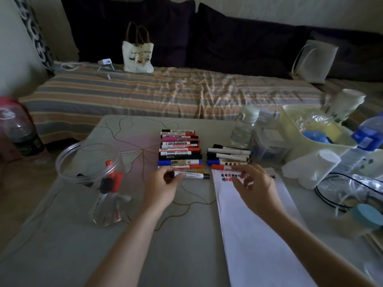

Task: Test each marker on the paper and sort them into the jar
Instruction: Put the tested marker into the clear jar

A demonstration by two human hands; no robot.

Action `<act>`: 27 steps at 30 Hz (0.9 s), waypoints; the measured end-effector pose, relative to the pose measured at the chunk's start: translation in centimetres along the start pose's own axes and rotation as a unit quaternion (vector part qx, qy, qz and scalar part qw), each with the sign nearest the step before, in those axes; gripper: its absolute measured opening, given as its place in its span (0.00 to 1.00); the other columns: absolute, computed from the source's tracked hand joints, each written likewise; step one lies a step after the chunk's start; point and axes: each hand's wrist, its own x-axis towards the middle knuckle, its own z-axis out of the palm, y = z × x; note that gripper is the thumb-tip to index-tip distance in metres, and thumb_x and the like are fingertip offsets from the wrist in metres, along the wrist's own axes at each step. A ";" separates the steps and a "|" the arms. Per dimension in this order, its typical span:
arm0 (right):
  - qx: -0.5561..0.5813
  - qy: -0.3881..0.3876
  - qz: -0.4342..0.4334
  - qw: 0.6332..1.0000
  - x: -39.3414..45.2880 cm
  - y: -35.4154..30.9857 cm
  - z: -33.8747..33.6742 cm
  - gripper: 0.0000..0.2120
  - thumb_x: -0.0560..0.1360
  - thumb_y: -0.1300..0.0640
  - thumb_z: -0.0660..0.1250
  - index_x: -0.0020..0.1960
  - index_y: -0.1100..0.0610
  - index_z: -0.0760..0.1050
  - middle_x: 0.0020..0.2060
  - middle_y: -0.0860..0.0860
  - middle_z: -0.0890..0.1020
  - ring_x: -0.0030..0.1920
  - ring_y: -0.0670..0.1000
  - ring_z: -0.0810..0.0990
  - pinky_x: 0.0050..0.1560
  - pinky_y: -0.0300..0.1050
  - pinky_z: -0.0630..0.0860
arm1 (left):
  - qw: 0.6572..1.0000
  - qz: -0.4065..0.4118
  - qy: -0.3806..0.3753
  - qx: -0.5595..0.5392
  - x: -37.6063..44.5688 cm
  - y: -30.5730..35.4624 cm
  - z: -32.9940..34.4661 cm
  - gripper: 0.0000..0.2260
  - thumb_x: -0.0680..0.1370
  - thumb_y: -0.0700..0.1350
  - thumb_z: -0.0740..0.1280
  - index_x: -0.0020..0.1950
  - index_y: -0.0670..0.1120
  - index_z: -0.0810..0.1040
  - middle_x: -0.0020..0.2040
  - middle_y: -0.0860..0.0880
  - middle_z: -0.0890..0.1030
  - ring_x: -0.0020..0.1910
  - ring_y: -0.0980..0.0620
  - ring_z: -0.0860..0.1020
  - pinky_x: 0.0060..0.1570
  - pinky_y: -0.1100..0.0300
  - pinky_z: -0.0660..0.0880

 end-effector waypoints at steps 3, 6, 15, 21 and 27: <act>0.046 -0.074 0.028 0.996 -2.4 -2.7 -1.1 0.23 0.73 0.53 0.73 0.64 0.41 0.70 0.33 0.46 0.79 0.33 0.43 0.79 0.36 0.30 0.75 | 0.994 0.094 0.014 -0.051 -2.7 3.1 0.1 0.04 0.76 0.48 0.71 0.48 0.50 0.79 0.42 0.54 0.83 0.40 0.62 0.79 0.38 0.72 0.70; 0.085 -0.092 0.044 0.991 -4.5 -4.5 -1.2 0.22 0.71 0.53 0.75 0.60 0.39 0.72 0.31 0.43 0.82 0.31 0.40 0.80 0.36 0.30 0.75 | 0.972 0.230 -0.027 -0.045 -5.6 5.2 1.6 0.04 0.75 0.45 0.73 0.46 0.48 0.79 0.40 0.54 0.82 0.40 0.59 0.80 0.41 0.68 0.73; 0.437 -0.069 0.272 0.854 -7.0 -4.5 -4.0 0.14 0.73 0.49 0.69 0.54 0.55 0.82 0.44 0.56 0.85 0.42 0.52 0.82 0.43 0.47 0.79 | 0.985 0.084 -0.143 -0.051 -7.2 4.4 2.1 0.14 0.75 0.48 0.72 0.60 0.55 0.77 0.55 0.59 0.77 0.56 0.61 0.76 0.55 0.64 0.75; 0.540 -0.116 0.292 0.781 -6.5 -5.2 -4.5 0.21 0.70 0.47 0.67 0.59 0.55 0.82 0.46 0.58 0.83 0.43 0.53 0.80 0.40 0.45 0.76 | 0.957 -0.142 -0.142 -0.209 -6.8 3.1 2.9 0.15 0.81 0.49 0.63 0.62 0.41 0.75 0.53 0.44 0.83 0.50 0.50 0.81 0.50 0.60 0.77; 0.523 -0.187 0.268 0.787 -6.3 -4.9 -4.8 0.13 0.76 0.55 0.65 0.59 0.55 0.81 0.52 0.60 0.83 0.44 0.53 0.80 0.43 0.45 0.77 | 0.836 -0.237 -0.138 -0.476 -6.3 4.4 2.7 0.10 0.80 0.42 0.64 0.58 0.36 0.77 0.50 0.41 0.85 0.45 0.49 0.83 0.45 0.60 0.81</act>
